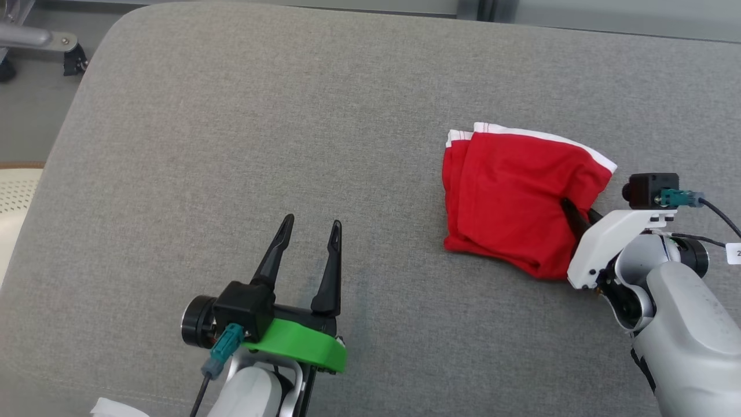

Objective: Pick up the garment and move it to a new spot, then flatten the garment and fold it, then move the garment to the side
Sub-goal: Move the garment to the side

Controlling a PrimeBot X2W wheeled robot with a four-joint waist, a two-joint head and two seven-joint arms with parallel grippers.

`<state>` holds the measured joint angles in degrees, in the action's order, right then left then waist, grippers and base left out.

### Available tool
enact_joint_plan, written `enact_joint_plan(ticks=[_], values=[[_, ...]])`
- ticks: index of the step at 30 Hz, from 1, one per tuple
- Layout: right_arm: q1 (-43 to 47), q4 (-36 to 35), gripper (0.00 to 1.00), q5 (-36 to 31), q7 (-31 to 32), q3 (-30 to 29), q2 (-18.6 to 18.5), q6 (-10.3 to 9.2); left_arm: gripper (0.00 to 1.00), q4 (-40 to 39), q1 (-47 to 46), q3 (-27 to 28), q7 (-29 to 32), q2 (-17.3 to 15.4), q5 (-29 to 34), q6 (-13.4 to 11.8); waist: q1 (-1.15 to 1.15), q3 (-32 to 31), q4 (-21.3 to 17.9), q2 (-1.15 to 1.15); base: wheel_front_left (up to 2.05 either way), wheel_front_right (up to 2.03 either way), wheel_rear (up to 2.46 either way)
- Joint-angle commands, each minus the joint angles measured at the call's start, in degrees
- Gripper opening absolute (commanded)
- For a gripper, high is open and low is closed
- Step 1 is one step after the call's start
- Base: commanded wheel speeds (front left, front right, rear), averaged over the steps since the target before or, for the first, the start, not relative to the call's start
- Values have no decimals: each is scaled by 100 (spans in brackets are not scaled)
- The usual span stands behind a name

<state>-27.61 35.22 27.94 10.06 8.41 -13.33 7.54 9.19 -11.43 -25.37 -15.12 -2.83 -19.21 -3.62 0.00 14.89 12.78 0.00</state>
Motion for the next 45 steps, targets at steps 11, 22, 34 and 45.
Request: enact_joint_plan(ticks=[11,22,34,45], values=[[341,-953,0,-138,165,1506,-1130,-12,100,58,87,-152,-1,-19,184,178,0,-613,-1169,0,0,0,0],[116,-2850,0,562,535,2685,-3406,-11,100,13,-352,-629,0,-24,273,343,0,-244,-2541,0,0,0,0],[-840,-1755,0,652,-998,2991,-4020,-12,100,271,-919,-673,-1,-29,574,519,0,741,-3188,0,0,0,0],[-1542,-407,0,555,-1438,3273,-3780,-13,100,266,-988,-311,-1,-27,773,576,0,1111,-2908,0,0,0,0]])
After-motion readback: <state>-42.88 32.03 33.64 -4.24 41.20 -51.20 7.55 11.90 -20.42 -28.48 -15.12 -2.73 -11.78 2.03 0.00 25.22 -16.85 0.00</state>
